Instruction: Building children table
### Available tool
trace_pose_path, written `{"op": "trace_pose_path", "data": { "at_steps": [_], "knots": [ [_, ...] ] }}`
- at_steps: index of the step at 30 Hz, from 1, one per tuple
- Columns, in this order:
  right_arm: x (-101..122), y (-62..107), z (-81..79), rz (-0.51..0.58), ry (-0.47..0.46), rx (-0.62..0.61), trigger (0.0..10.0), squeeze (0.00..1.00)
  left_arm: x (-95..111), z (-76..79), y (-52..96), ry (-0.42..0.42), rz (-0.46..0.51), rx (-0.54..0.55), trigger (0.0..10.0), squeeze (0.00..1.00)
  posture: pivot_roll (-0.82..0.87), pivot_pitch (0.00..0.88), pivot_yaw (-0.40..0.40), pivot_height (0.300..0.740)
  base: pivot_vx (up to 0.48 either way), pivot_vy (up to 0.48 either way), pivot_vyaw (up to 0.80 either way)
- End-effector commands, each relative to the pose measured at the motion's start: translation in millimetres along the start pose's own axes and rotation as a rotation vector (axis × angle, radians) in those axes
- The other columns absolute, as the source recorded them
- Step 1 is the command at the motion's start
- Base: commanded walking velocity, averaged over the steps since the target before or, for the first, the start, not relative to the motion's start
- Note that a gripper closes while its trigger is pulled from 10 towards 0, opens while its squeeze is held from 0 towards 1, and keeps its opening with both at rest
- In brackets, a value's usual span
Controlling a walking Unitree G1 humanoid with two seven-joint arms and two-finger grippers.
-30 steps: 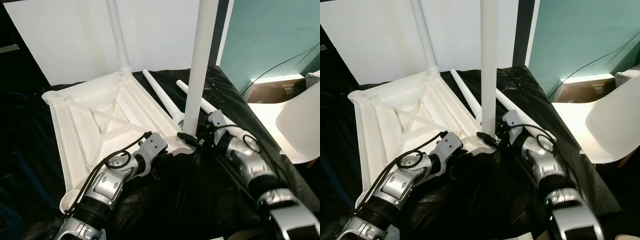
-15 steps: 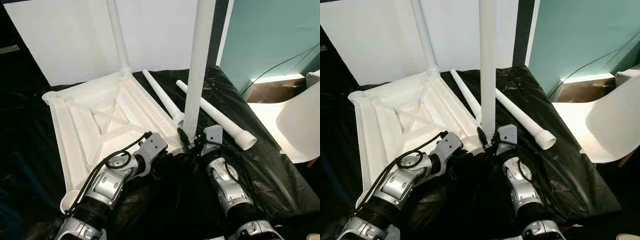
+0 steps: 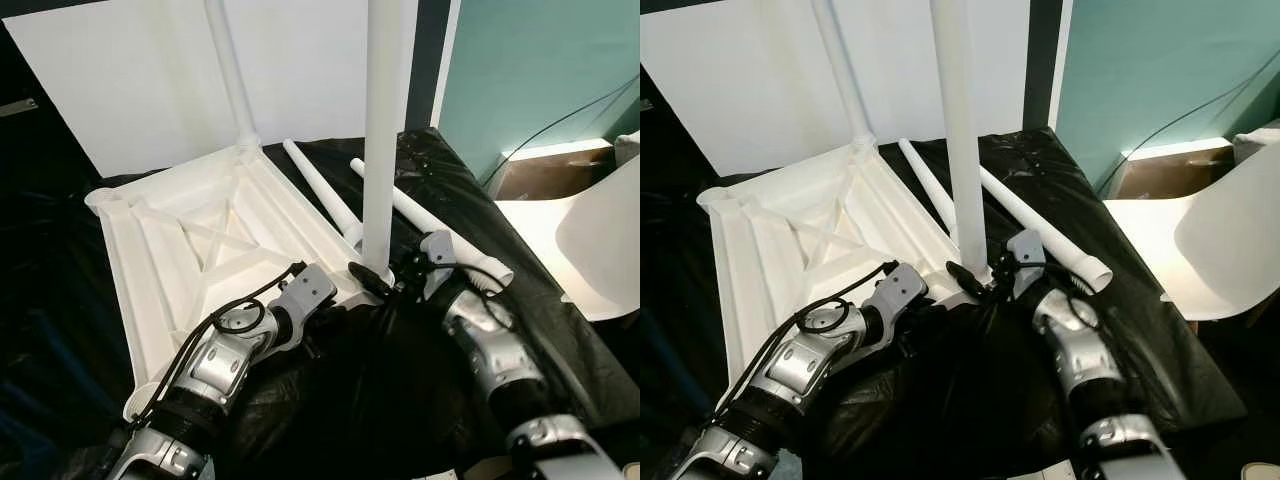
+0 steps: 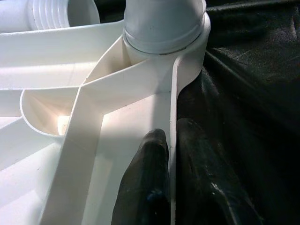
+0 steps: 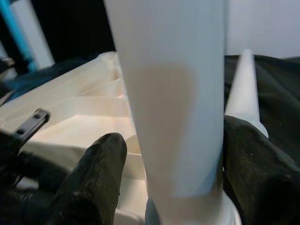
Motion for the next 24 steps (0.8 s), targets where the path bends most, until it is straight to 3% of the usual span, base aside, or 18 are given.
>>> {"op": "trace_pose_path", "data": {
  "at_steps": [1,5,6,7,8,9,12,17,19,22,23,24],
  "knots": [
    [-1.7,-7.4,-9.2,-0.028,0.004,0.082,10.0,0.00,-28.6,29.0,-8.3,0.078,-0.099,-0.119,10.0,0.00,-0.03,0.000,0.060,0.740,0.000,0.000,0.00],
    [-1.6,-6.7,-5.4,-0.054,0.019,0.095,10.0,0.00,-28.7,29.0,-8.3,0.081,-0.099,-0.114,10.0,0.00,-0.02,0.000,0.048,0.740,0.000,0.000,0.00],
    [-1.0,-8.5,-5.0,-0.083,0.023,0.128,6.9,0.00,-28.9,29.6,-7.9,0.088,-0.096,-0.107,10.0,0.00,0.00,0.000,0.034,0.740,0.000,0.000,0.00],
    [-0.6,-10.9,-6.5,-0.104,0.023,0.165,2.1,0.00,-29.3,30.0,-7.0,0.095,-0.096,-0.098,10.0,0.00,0.01,0.000,0.028,0.740,0.000,0.000,0.00],
    [-0.6,-10.9,-6.5,-0.104,0.023,0.165,2.1,0.00,-29.3,30.0,-7.0,0.095,-0.096,-0.098,10.0,0.00,0.01,0.000,0.028,0.740,0.000,0.000,0.00],
    [-3.2,-12.3,-10.6,-0.134,0.005,0.216,0.0,0.00,-30.9,30.2,-5.6,0.103,-0.100,-0.088,10.0,0.00,0.02,0.000,0.023,0.740,0.000,0.000,0.00],
    [-10.1,-11.7,-17.2,-0.178,-0.045,0.285,0.0,0.00,-33.5,30.4,-3.2,0.110,-0.106,-0.078,10.0,0.00,0.04,0.000,0.019,0.740,0.000,0.000,0.00],
    [-25.1,-8.2,-21.0,-0.226,-0.101,0.291,0.0,0.00,-36.8,29.6,1.2,0.117,-0.114,-0.064,10.0,0.00,0.05,0.000,0.013,0.740,0.000,0.000,0.00],
    [-37.2,-8.4,-37.0,-0.186,-0.124,0.261,0.0,0.00,-37.6,29.6,2.1,0.118,-0.117,-0.060,10.0,0.00,0.05,0.000,0.011,0.740,0.000,0.000,0.00],
    [-41.3,-10.1,-43.3,-0.151,-0.136,0.214,0.0,0.00,-37.6,29.6,1.9,0.117,-0.117,-0.059,10.0,0.00,0.06,0.000,0.003,0.740,0.000,0.000,0.00],
    [-45.8,-13.6,-45.9,-0.094,-0.152,0.099,0.0,0.00,-37.0,29.5,1.5,0.118,-0.116,-0.057,10.0,0.00,0.06,0.000,0.001,0.740,0.000,0.000,0.00],
    [-45.8,-13.6,-45.9,-0.094,-0.152,0.099,0.0,0.00,-37.0,29.5,1.5,0.118,-0.116,-0.057,10.0,0.00,0.06,0.000,0.001,0.740,0.000,0.000,0.00]
  ]
}}
Point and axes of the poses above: a point about 5 cm out from each wrist's last joint towards the gripper, its own y axis pointing back from the gripper into the wrist, its own x axis along the axis of the wrist's last joint, z = x × y, the point moved 2 cm from there along -y, pointing out of the wrist towards the gripper, and after that the axes turned 15 degrees about -y, right-handed, at the moved point
